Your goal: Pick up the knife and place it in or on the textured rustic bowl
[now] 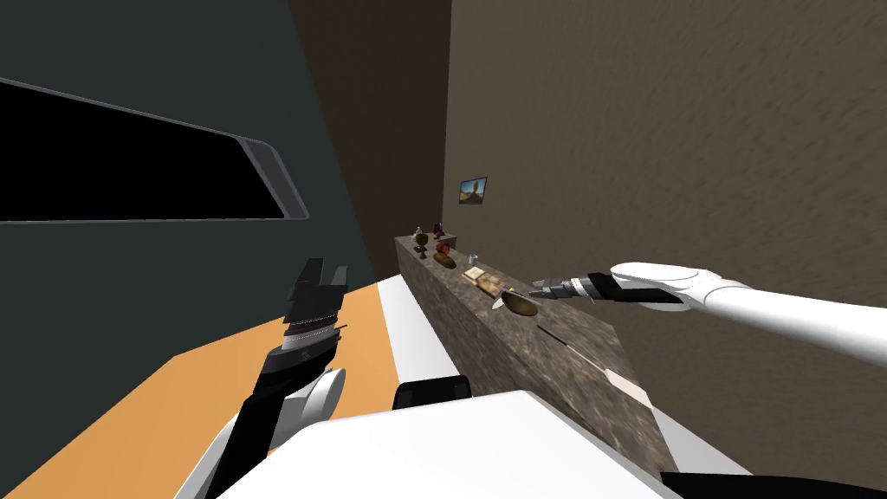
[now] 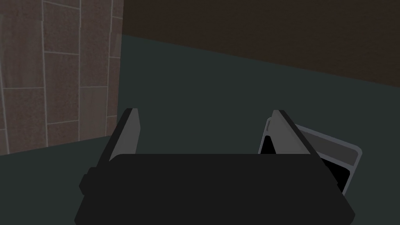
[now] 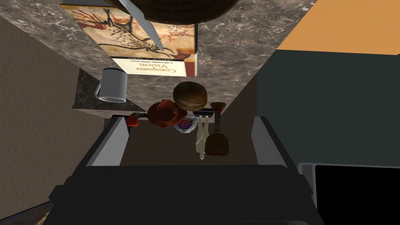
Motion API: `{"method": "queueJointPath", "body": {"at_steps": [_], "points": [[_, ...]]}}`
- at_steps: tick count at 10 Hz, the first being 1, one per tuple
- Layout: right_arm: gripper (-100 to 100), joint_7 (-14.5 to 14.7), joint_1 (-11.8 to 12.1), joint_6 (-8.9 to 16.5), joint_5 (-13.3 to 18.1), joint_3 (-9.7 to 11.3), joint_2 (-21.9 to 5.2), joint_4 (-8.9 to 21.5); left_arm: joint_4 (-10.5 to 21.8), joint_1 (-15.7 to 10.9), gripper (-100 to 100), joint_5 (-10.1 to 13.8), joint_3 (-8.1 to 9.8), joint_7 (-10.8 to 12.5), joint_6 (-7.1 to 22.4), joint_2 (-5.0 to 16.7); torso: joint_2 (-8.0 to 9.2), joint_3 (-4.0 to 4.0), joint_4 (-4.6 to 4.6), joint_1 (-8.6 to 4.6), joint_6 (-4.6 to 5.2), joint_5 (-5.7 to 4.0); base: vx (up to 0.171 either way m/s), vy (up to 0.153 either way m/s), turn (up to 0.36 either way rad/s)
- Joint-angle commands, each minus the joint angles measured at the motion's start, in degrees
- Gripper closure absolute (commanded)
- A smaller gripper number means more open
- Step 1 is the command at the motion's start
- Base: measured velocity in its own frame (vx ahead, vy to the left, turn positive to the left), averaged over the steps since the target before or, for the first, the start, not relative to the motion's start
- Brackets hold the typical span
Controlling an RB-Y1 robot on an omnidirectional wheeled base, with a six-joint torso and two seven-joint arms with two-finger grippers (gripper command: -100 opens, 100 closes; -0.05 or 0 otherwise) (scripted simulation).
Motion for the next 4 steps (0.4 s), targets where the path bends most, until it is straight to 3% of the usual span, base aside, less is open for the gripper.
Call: {"method": "queueJointPath", "body": {"at_steps": [1, 4], "points": [[0, 0.0, 0.0, 0.0, 0.0, 0.0, 0.0, 0.0, 0.0, 0.0, 0, 0.0, 0.0, 0.0, 0.0, 0.0, 0.0, 0.0, 0.0, 0.0, 0.0, 0.0, 0.0, 0.0, 0.0], [0, 0.0, 0.0, 0.0, 0.0, 0.0, 0.0, 0.0, 0.0, 0.0, 0, 0.0, 0.0, 0.0, 0.0, 0.0, 0.0, 0.0, 0.0, -0.01, 0.0, 0.0, 0.0, 0.0, 0.0]]}}
